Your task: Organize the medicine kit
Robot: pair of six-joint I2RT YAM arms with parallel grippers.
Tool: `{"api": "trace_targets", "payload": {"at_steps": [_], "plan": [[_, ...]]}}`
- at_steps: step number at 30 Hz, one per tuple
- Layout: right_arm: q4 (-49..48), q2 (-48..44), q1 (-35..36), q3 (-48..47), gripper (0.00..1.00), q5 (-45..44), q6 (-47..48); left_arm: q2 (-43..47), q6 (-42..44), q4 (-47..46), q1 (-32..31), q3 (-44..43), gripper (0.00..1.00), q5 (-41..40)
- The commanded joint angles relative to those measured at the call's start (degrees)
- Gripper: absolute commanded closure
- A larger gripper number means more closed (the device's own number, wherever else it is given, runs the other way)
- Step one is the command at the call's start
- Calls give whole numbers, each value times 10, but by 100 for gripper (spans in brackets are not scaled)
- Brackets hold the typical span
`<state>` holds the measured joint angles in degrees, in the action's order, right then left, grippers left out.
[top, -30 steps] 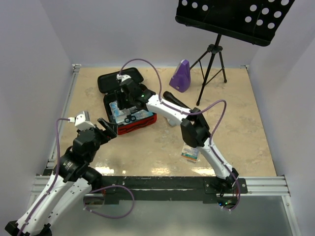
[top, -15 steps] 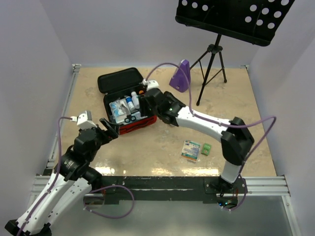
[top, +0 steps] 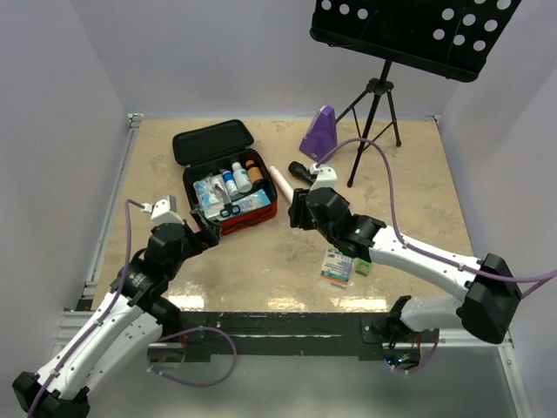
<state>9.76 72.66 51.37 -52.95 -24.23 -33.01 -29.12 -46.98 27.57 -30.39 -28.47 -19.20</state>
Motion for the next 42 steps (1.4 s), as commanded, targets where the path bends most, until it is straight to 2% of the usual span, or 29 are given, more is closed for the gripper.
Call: {"api": "trace_targets", "payload": {"at_steps": [1, 8, 11, 14, 17, 20, 24, 27, 36, 42], "plan": [[-74, 5, 5, 5, 47, 42, -11, -25, -10, 9, 1, -17, 2, -6], [-120, 156, 32, -129, 46, 28, 34, 35, -62, -13, 1, -6, 1, -7], [-103, 238, 42, -208, 47, 22, 54, 27, -63, 19, 1, -27, 1, -11], [-106, 293, 59, -250, 47, 16, 72, 29, -61, 57, 1, -49, 1, -22], [-106, 339, 67, -285, 48, 20, 76, 46, -71, 62, 1, -63, 1, 1], [-112, 380, 76, -315, 50, 23, 89, 43, -73, 67, 2, -90, 1, 18], [-98, 424, 86, -349, 58, 32, 101, 23, -55, 84, 1, -117, 1, 11], [-98, 425, 88, -337, 62, 35, 103, 13, -44, 91, 1, -120, 0, 20], [-107, 398, 88, -252, 65, 57, 105, 16, -54, 78, 1, -86, 0, 22], [-113, 333, 88, -158, 66, 48, 103, 20, -51, 79, 1, -80, 0, 21]]}}
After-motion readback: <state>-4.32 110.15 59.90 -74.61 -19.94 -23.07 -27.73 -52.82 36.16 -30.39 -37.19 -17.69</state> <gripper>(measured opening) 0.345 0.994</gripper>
